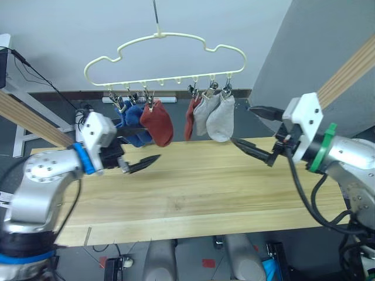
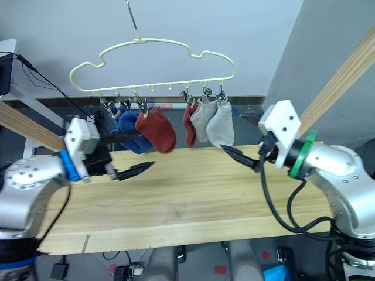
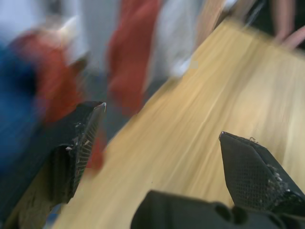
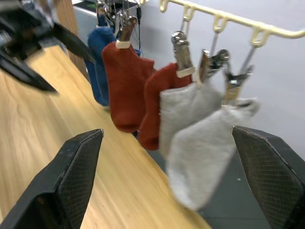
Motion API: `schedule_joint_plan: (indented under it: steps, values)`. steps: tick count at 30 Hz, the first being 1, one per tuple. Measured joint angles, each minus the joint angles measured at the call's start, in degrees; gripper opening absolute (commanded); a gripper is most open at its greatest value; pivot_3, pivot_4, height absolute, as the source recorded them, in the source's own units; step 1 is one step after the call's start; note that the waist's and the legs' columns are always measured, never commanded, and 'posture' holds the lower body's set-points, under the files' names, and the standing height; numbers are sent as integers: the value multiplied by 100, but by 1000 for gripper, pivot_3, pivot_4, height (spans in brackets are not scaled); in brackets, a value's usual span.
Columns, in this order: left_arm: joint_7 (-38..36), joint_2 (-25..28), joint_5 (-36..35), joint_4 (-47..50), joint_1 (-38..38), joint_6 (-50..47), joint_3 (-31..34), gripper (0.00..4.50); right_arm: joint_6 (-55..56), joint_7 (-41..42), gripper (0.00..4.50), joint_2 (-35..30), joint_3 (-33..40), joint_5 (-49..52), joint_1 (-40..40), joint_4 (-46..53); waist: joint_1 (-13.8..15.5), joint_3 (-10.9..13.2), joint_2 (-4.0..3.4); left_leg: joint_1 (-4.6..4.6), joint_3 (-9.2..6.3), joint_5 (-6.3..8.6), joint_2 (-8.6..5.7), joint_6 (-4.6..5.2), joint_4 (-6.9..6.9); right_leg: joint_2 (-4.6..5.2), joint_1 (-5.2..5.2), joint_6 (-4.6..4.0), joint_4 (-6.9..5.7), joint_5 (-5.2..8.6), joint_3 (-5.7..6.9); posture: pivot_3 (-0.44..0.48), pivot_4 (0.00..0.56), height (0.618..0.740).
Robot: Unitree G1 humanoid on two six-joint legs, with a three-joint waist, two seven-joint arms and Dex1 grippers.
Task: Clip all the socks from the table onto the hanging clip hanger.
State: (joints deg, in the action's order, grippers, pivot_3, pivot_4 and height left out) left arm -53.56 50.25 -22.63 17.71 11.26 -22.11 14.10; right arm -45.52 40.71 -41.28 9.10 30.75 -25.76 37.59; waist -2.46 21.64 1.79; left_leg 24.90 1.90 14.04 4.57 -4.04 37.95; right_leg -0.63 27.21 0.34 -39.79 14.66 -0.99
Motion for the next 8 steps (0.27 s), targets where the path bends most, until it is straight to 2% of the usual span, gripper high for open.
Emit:
schedule_joint_plan:
  steps: [5,8]
  values:
    - [251,248,-61,-180,-101,-476,716,4460,510,487,4500,-365,141,-1,13,-470,120,-3,1,2,-4,-4,1,-8,-1,-1,-1,0,3,0,7,71,315,701]
    - [335,246,-102,-358,-172,-605,851,4460,678,612,4500,-452,138,-4,12,-629,159,-8,5,4,-2,-5,-1,-9,0,3,-2,-1,6,0,8,90,297,701]
